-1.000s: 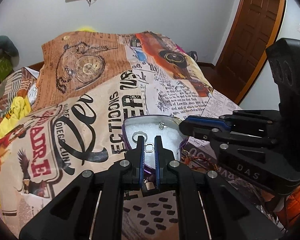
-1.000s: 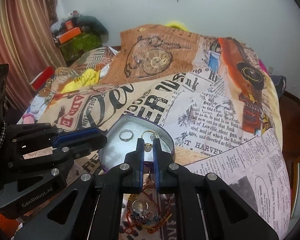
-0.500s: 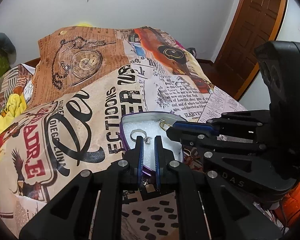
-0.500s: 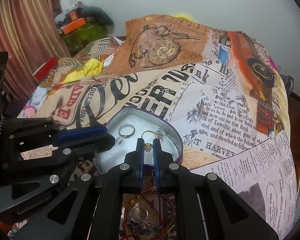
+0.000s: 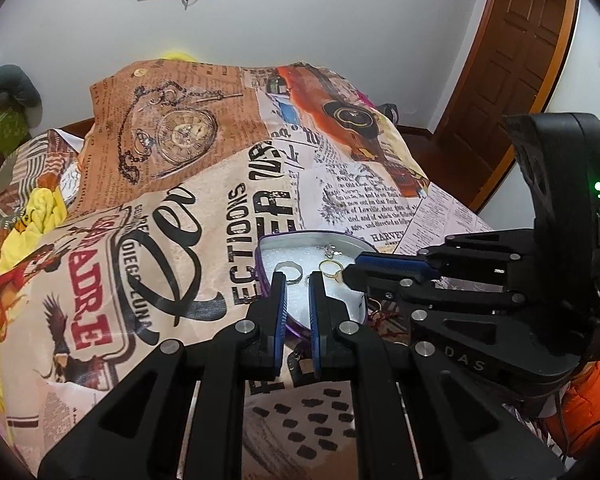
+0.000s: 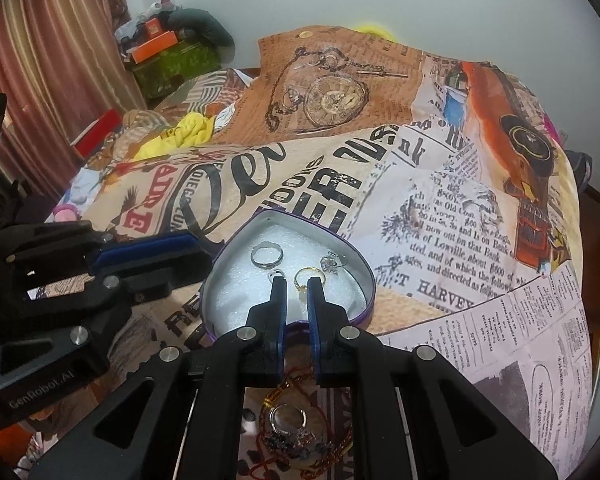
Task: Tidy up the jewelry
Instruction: 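Open both tools inside the tin and withdraw them, then grasp the braided orange-gold bracelet with the left tool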
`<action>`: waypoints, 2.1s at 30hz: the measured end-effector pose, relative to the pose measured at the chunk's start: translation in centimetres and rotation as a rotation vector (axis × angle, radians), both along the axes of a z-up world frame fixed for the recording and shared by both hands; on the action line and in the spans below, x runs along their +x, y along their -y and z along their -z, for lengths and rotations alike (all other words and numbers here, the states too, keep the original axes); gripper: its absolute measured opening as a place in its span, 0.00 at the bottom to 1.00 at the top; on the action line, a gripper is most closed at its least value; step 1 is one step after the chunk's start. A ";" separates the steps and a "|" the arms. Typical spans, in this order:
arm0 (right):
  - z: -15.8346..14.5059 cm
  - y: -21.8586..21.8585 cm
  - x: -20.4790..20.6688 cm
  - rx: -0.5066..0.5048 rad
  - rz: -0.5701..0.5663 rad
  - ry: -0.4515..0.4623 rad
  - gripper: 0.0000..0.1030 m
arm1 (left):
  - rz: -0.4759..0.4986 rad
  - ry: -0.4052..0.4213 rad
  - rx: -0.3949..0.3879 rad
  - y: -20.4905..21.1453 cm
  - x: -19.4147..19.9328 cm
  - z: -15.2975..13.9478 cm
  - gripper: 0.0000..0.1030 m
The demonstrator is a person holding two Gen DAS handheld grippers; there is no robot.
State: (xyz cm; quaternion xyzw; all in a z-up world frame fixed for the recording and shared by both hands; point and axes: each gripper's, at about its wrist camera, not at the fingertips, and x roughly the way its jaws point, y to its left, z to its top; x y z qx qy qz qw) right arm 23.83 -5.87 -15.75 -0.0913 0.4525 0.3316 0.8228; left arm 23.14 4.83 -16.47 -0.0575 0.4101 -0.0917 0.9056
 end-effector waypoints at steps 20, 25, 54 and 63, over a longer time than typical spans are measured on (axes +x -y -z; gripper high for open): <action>-4.3 4.6 -3.5 -0.035 0.111 0.110 0.42 | 0.010 0.026 0.034 1.6 -3.7 -2.8 0.16; -3.7 6.5 -4.0 -0.049 0.155 0.096 0.42 | 0.025 -0.011 0.032 2.8 -3.8 -1.7 0.17; 0.5 10.3 -5.2 -0.032 0.232 -0.029 0.42 | 0.085 -0.179 0.075 7.4 -0.9 4.6 0.05; 0.2 9.1 -5.8 -0.036 0.200 -0.031 0.42 | 0.079 -0.080 0.047 5.8 -2.8 0.8 0.05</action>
